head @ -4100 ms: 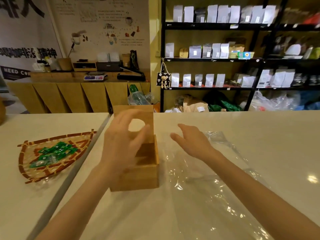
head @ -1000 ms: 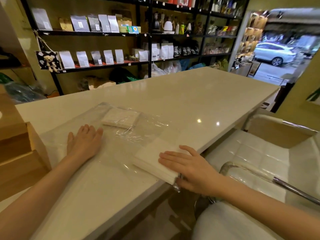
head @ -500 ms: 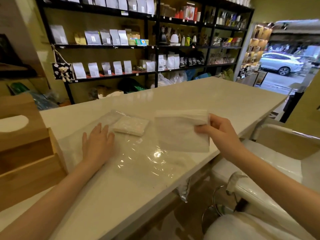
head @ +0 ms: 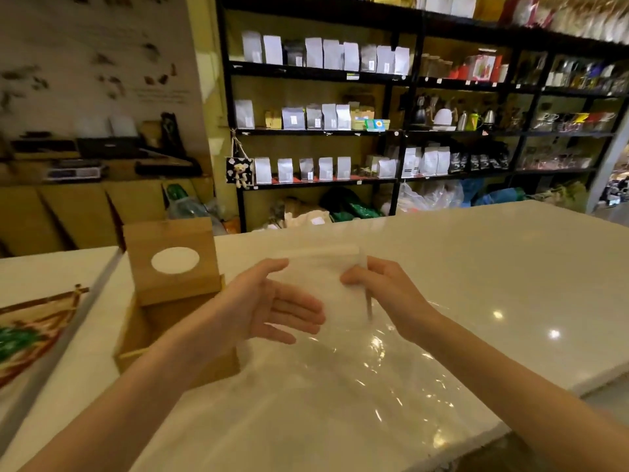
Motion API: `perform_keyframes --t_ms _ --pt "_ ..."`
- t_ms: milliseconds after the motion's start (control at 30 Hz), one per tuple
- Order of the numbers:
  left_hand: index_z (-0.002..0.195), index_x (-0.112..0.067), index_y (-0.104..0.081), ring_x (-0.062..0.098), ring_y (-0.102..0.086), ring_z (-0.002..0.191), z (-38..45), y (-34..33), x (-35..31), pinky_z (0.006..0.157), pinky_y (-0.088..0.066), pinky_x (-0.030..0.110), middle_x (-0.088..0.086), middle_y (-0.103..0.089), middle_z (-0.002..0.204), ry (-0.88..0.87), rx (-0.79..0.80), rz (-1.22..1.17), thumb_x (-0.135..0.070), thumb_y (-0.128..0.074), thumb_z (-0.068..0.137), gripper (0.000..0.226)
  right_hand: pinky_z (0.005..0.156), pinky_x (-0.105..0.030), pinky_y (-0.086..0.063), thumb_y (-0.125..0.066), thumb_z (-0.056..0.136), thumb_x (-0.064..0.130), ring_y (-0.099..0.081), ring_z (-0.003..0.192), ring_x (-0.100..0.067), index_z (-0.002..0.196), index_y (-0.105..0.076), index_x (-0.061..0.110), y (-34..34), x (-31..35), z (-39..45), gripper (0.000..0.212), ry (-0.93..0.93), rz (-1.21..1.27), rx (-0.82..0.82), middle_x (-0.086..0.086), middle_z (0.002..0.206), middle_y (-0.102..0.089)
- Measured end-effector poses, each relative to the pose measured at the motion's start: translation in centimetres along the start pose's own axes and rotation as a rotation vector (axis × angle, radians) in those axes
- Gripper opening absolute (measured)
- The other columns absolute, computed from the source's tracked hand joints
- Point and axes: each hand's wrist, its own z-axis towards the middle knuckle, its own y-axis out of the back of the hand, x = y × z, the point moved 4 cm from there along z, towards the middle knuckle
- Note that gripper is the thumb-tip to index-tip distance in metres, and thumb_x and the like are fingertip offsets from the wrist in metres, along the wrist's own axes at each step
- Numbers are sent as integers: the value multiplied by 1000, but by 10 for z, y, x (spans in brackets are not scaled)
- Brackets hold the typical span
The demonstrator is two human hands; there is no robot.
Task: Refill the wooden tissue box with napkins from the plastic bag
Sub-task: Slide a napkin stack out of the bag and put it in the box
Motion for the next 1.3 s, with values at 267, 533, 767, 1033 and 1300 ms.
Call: perform_keyframes --t_ms 267,533,767,1033,1300 --pt "110 -6 -60 37 -68 96 -46 83 28 82 -53 46 24 -69 109 -3 -166 -655 -67 -29 81 75 88 -12 -43 -60 85 11 -48 105 17 114 -53 46 -97 36 10 46 632 -359 413 27 111 -59" --pt "103 -18 -52 28 -65 87 -76 125 34 63 -60 37 13 -67 95 33 -452 -525 -28 -65 62 44 114 -33 -16 -47 87 24 -22 139 -14 129 -46 37 -144 17 22 43 1157 -869 519 5 144 -42" --pt "104 -13 -57 22 -71 72 -76 138 37 52 -59 28 11 -73 82 -55 -484 -522 -21 -66 60 45 106 -6 -27 -67 81 20 -31 131 6 132 -29 46 -139 16 40 69 591 -276 394 23 141 -35" --pt "102 -14 -60 27 -73 80 -70 143 34 64 -61 40 13 -75 92 -108 -424 -563 -14 -65 63 40 75 -39 -59 -42 93 15 -70 91 -26 110 -62 10 -152 -7 46 26 -539 412 607 -13 102 -72" --pt "99 -8 -62 24 -73 80 -67 152 41 73 -57 39 12 -76 89 -36 -440 -450 -7 -66 61 38 74 -34 -58 -55 87 34 -71 84 -22 108 -62 5 -153 -3 67 36 -372 176 584 -9 94 -74"
